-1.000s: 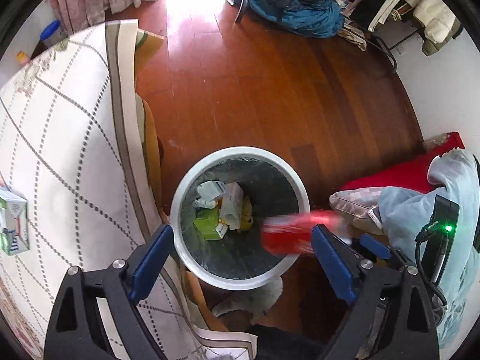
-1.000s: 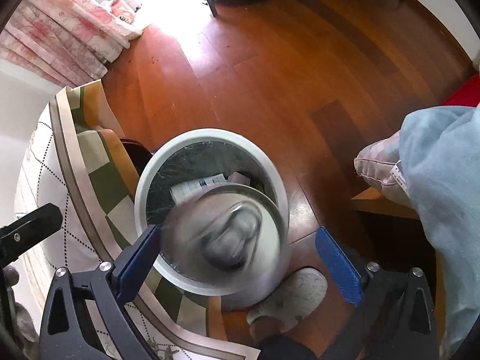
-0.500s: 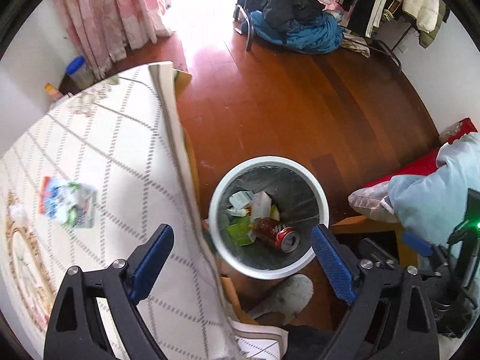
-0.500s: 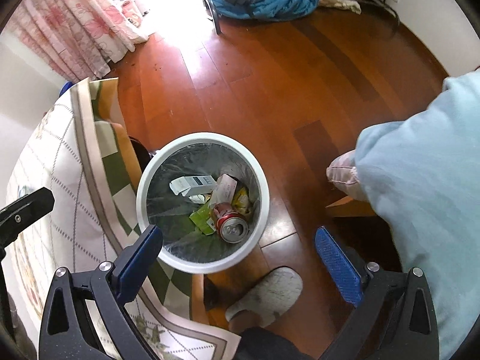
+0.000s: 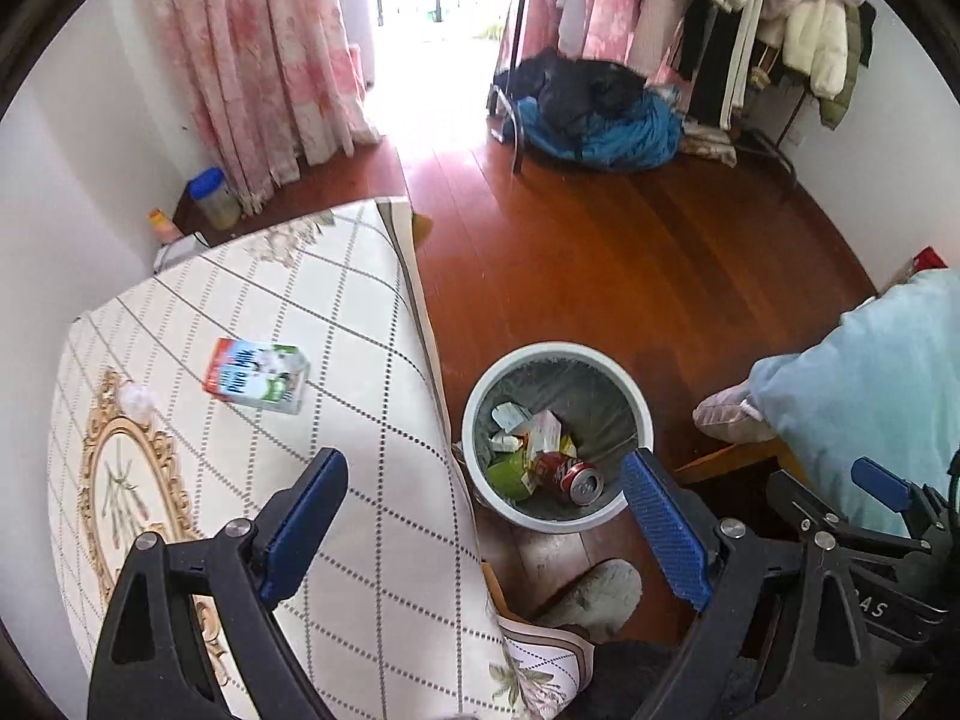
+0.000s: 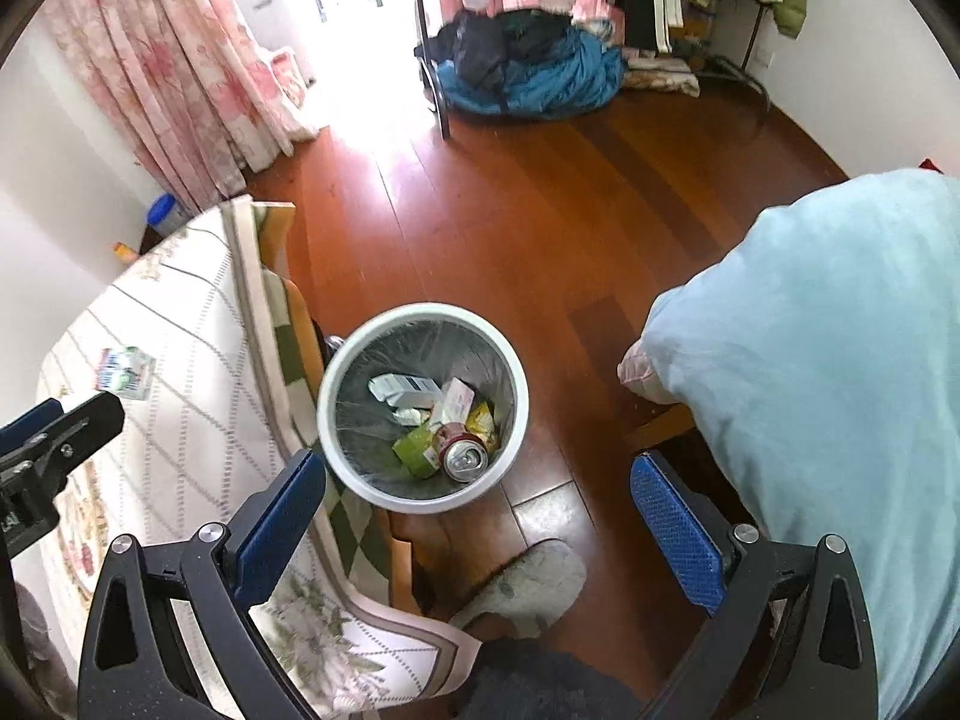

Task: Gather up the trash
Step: 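Move both tools back over the table, then grasp the clear plastic lid with the left tool while the right tool grasps the milk carton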

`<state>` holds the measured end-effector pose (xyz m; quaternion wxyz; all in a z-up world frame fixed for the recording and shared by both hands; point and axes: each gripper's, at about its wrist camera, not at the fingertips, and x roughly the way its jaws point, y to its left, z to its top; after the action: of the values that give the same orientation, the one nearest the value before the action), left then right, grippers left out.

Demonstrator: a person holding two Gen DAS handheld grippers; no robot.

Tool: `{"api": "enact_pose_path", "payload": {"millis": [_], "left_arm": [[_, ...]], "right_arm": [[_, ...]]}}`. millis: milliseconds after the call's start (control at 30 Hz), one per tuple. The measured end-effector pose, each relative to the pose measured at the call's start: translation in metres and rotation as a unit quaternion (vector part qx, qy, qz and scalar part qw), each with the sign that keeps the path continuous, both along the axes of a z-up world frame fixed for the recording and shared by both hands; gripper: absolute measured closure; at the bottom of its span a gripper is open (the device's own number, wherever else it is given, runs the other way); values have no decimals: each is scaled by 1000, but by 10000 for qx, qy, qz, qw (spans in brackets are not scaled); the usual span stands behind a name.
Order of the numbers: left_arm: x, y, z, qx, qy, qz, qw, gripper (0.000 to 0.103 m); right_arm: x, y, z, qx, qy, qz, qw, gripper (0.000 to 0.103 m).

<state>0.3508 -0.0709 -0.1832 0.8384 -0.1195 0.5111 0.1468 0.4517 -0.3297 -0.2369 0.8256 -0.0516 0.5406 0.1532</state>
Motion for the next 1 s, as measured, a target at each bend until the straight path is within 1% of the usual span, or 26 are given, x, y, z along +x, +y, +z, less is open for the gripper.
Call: {"api": "enact_pose_path", "payload": {"millis": [67, 200, 267, 367, 467, 500, 600, 633, 667, 700, 800, 867, 900, 1000], "left_arm": [[-10, -1, 12, 57, -92, 39, 9999, 10], [-29, 0, 33, 158, -269, 122, 9994, 10], [-40, 7, 42, 237, -323, 262, 9989, 10], [-54, 26, 46, 234, -379, 500, 9978, 10], [-73, 58, 39, 317, -319, 867, 9952, 10], [-80, 75, 32, 322, -265, 1053, 9936, 9], [-102, 116, 9, 351, -100, 1513, 9878, 9], [-114, 136, -6, 359, 0, 1705, 9847, 9], [-121, 149, -16, 365, 89, 1814, 9827, 7], [-127, 163, -28, 369, 210, 1932, 9802, 1], [-145, 208, -68, 313, 646, 2283, 9709, 1], [-156, 233, -92, 326, 866, 2469, 9646, 1], [-160, 241, -99, 328, 935, 2528, 9624, 1], [-170, 267, -123, 294, 1135, 2657, 9569, 1]], "right_arm": [[-12, -1, 19, 31, -155, 10, 9999, 0], [-30, -3, 47, 150, -337, 40, 9993, 0], [-41, -1, 62, 238, -413, 93, 9988, 0], [-50, 9, 76, 327, -422, 244, 9983, 0], [-56, 38, 80, 319, -396, 603, 9969, 0], [-57, 52, 79, 283, -362, 756, 9961, 0], [-59, 104, 66, 188, -216, 1339, 9906, 0], [-59, 128, 58, 102, -149, 1613, 9867, 0], [-59, 152, 49, 3, -89, 1818, 9833, 0], [-58, 167, 42, -64, -46, 1970, 9804, 0], [-54, 241, 9, -481, 60, 2635, 9634, 0], [-52, 276, -10, -761, 100, 2928, 9531, 0], [-52, 304, -24, -928, 114, 3151, 9445, 0], [-51, 358, -56, -1374, 191, 3623, 9217, 0]]}}
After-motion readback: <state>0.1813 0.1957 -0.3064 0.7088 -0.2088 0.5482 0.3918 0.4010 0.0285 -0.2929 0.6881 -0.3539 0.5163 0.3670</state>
